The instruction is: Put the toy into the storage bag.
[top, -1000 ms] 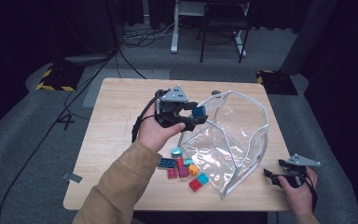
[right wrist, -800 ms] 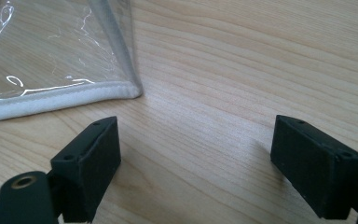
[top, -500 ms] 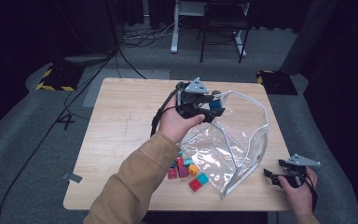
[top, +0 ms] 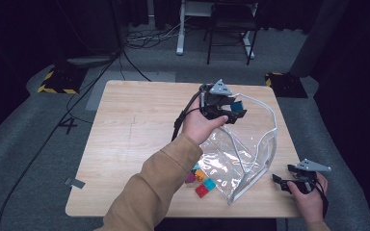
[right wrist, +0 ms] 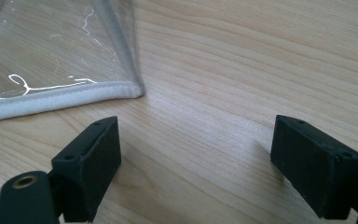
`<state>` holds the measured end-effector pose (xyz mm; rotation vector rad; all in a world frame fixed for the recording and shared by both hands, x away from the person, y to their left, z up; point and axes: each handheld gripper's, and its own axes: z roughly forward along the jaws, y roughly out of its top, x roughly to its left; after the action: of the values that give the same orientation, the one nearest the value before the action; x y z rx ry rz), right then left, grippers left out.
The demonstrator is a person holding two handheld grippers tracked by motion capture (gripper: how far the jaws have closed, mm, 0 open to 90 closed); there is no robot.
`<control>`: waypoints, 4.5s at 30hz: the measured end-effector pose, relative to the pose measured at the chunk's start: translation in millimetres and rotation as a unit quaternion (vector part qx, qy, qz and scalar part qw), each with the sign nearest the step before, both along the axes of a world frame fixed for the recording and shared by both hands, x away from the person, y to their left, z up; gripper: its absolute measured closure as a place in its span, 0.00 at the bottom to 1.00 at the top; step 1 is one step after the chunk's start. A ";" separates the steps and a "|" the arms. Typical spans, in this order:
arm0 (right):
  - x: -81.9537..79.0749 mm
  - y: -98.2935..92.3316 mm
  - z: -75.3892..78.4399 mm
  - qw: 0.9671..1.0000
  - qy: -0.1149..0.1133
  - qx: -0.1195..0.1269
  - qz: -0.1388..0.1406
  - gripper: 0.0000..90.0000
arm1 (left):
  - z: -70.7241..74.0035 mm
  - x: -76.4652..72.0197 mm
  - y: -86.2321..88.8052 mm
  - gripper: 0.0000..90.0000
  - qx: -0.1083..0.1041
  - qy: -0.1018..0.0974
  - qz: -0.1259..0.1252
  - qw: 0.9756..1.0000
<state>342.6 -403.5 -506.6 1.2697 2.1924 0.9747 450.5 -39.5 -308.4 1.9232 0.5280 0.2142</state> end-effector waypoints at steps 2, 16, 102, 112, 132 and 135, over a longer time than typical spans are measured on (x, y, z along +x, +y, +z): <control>0.0 0.0 0.0 1.000 0.000 0.000 0.001 0.18 | -4.2 3.0 -7.7 0.45 0.003 -0.003 -0.002 1.000; -0.2 0.2 0.0 1.000 0.000 0.001 0.004 0.18 | -21.2 8.6 -29.5 0.45 0.015 0.005 -0.005 1.000; 1.0 0.5 0.4 1.000 0.002 0.000 0.009 0.18 | -79.0 -57.3 136.0 0.31 0.056 0.026 0.101 0.993; 1.0 0.6 0.4 1.000 0.002 0.000 0.009 0.18 | -120.7 -52.8 132.7 0.31 0.072 0.038 0.108 0.991; 0.9 0.7 0.4 1.000 0.002 0.000 0.009 0.18 | -172.2 -46.1 118.1 0.33 0.097 0.086 0.108 0.986; 1.0 0.6 0.4 1.000 0.002 0.000 0.009 0.18 | -174.5 -45.6 116.1 0.34 0.108 0.091 0.107 0.984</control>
<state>343.6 -402.9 -506.2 1.2550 2.2098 0.9795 404.9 76.6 -482.9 2.1076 0.8653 0.2430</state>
